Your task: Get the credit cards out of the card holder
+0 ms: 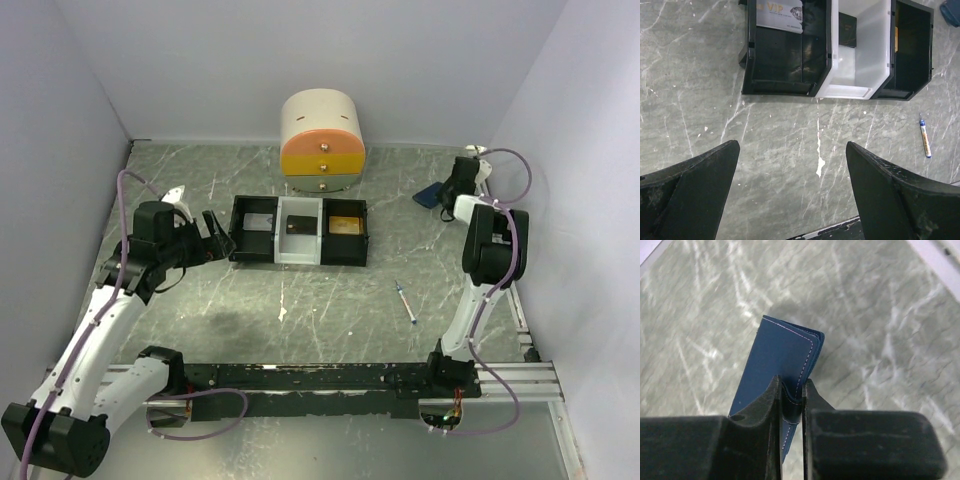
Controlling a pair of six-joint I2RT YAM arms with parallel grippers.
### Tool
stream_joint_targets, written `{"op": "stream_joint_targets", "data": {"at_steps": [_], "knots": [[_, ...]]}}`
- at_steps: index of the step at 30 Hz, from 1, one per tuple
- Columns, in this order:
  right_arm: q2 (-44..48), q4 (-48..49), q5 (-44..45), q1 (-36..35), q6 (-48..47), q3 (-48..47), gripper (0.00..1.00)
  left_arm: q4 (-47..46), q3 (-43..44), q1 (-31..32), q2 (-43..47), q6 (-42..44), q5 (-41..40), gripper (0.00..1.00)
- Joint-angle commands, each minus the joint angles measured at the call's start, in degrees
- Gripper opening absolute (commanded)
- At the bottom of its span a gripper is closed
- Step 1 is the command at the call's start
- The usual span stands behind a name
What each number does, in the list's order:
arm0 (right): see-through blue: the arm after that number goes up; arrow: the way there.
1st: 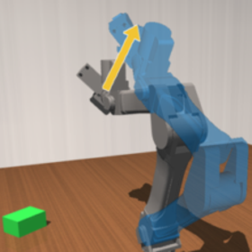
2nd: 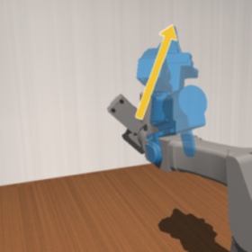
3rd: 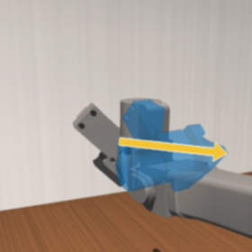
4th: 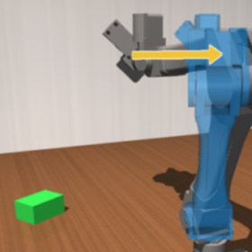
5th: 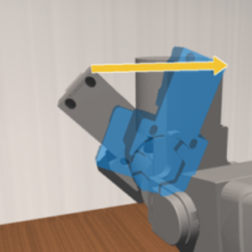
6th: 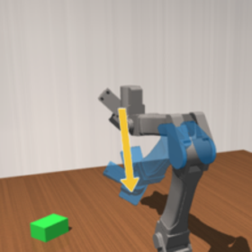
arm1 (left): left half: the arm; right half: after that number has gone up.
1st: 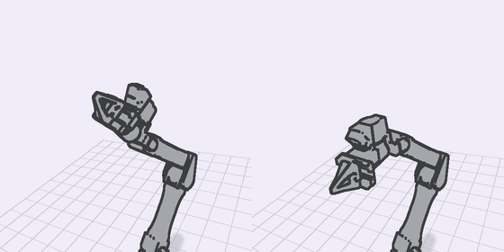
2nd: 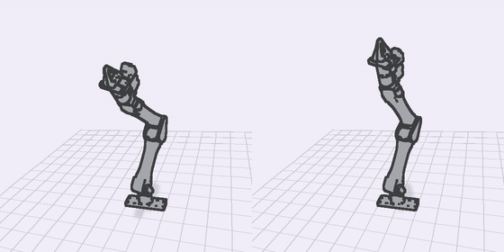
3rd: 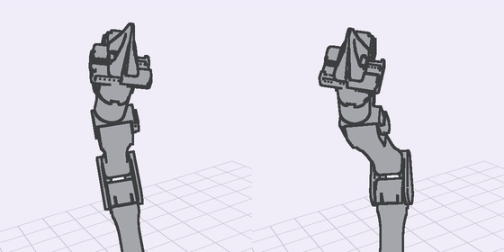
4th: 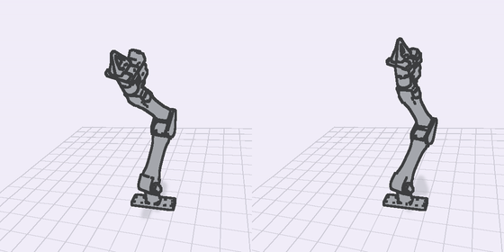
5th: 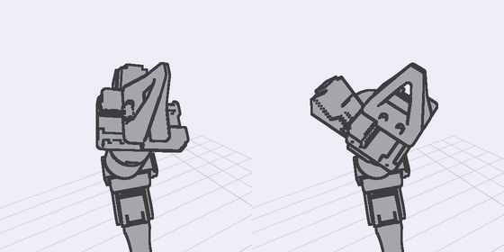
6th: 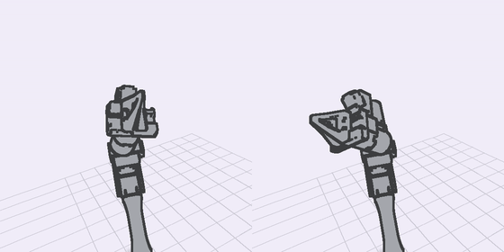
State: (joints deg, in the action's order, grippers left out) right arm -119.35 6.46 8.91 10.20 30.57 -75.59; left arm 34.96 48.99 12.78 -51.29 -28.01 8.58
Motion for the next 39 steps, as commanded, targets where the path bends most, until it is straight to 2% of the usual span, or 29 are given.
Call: {"op": "stream_joint_targets", "data": {"at_steps": [1,6,12,22,28,35,39], "knots": [[3.16,-5.37,0.46,-3.38,-4.42,4.99,0.04,-0.43,1.18,-0.67,1.51,0.59,-0.15,1.0],[11.63,-5.56,1.75,-5.82,-3.78,10.22,0.0,-0.16,0.55,-0.65,2.47,0.46,0.65,1.0],[22.68,-6.1,0.59,-7.04,-3.26,17.18,0.0,-0.6,-0.97,-0.6,4.35,-0.26,2.12,1.0],[46.81,-13.21,-2.02,-10.99,1.12,29.71,0.0,-5.26,-4.73,-0.56,3.81,-1.93,10.49,1.0],[59.53,-21.88,-4.84,-17.24,5.56,34.86,0.0,-11.27,-9.47,-0.52,4.24,-3.76,16.32,0.99],[67.09,-34.93,-5.96,-26.63,9.59,36.41,0.0,-17.53,-14.67,-0.01,3.68,-7.01,20.79,0.97],[65.91,-40.33,-5.2,-31.43,8.21,33.06,0.0,-19.5,-15.41,0.65,2.65,-7.18,21.88,0.97]]}}
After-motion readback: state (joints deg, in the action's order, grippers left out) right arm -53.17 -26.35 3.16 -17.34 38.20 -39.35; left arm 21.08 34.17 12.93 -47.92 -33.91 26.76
